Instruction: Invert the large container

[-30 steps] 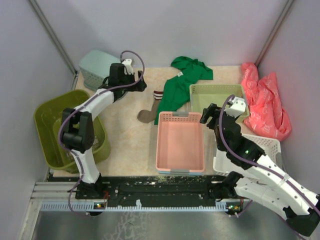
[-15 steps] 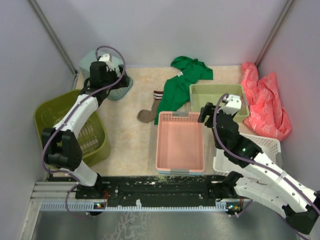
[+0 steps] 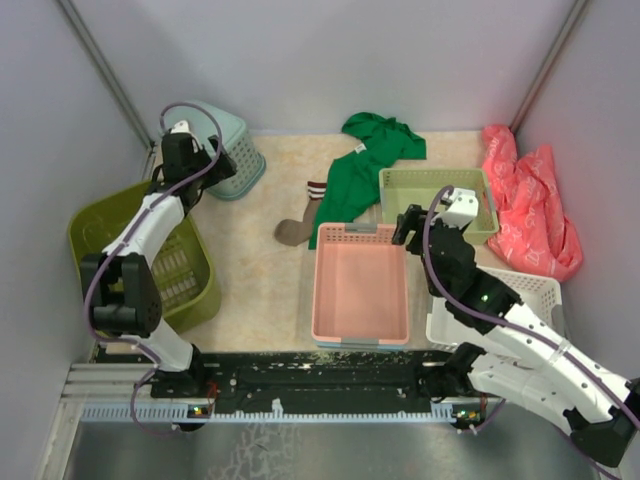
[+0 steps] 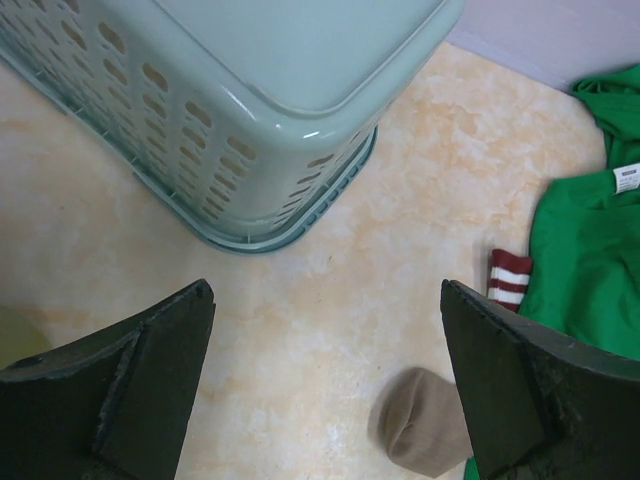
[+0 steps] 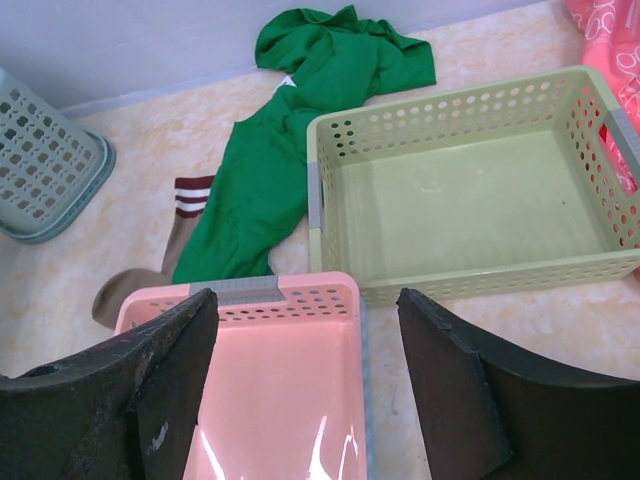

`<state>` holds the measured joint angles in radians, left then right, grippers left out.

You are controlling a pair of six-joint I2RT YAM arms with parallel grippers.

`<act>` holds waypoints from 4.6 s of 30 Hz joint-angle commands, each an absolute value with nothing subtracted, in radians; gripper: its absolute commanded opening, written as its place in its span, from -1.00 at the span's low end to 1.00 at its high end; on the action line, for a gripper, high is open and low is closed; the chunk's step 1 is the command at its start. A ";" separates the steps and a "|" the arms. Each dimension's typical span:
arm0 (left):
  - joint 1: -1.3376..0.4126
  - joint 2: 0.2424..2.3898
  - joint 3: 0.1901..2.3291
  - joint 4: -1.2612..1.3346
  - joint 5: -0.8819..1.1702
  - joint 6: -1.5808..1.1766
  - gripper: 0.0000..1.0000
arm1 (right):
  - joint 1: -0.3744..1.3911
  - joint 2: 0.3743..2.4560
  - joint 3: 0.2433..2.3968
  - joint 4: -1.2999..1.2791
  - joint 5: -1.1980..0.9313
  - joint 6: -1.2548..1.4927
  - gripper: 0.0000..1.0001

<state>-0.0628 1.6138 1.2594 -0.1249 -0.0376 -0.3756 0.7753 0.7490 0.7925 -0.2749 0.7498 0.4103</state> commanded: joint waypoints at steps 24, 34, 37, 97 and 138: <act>-0.059 1.844 1.514 -0.009 0.204 -0.357 0.99 | 0.770 0.711 0.782 -0.260 0.756 0.423 0.47; -0.059 1.797 1.484 -0.054 0.093 -0.351 0.99 | 0.770 0.720 0.775 -0.236 0.747 0.418 0.47; -0.058 1.820 1.500 -0.069 0.087 -0.360 0.99 | 0.770 0.718 0.776 -0.240 0.747 0.419 0.47; -0.176 1.205 0.995 -0.622 -0.400 -0.469 0.09 | 0.770 0.854 0.731 -0.128 0.611 0.411 0.59; -0.150 1.093 1.017 -0.082 0.824 -0.897 -1.00 | 0.771 0.784 0.783 -0.140 0.744 0.296 0.59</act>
<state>-0.1867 1.1206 1.0683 -0.2840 0.6991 -0.7547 0.7753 0.8024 0.7353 -0.1650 0.7364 0.3054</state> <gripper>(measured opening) 0.072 0.795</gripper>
